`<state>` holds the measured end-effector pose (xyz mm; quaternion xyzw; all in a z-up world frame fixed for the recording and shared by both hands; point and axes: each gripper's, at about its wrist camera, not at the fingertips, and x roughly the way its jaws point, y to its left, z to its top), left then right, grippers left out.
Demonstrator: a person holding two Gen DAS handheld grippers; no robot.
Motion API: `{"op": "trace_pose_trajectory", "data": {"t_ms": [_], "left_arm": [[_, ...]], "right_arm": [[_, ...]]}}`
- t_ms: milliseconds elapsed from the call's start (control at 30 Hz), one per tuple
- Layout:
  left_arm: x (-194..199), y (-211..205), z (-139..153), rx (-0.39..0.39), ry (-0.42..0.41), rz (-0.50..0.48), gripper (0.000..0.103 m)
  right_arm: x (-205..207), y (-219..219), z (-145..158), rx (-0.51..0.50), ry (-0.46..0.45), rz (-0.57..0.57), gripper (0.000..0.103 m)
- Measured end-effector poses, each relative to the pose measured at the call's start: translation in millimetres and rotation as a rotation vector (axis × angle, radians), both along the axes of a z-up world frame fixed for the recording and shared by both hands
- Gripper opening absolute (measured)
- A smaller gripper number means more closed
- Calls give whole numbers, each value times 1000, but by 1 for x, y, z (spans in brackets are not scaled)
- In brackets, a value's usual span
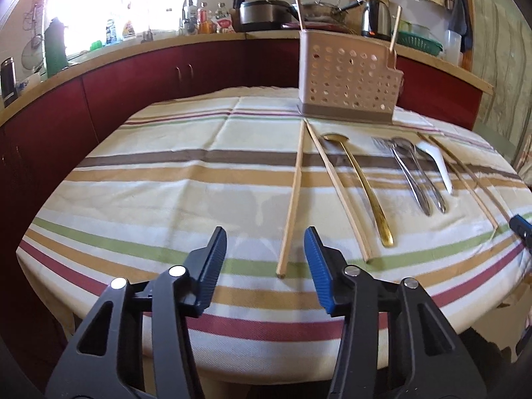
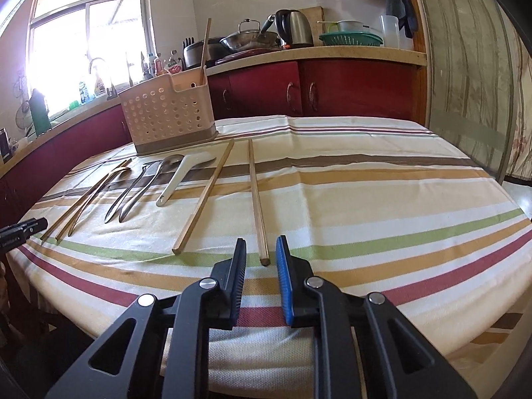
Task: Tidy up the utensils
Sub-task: 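Close the left gripper on a wooden chopstick while the right gripper grasps another chopstick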
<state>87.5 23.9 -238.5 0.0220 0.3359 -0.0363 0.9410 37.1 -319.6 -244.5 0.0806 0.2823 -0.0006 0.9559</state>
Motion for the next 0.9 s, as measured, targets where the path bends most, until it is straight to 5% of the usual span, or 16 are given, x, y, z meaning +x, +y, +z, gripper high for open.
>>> {"op": "trace_pose_trajectory", "data": {"t_ms": [300,433,900], "left_arm": [[-6,-12,-6,6,21,-71,7],[-10,-17,-6,22,20,-82,7],[-19,-9,20,-24,-24,-72,6]], "right_arm": [[-1,-2,-1,9,-1,-1,15],[-3,-2,-1,15,-1,-1,8],[-16,1,39,-18,-106,-24,7]]}}
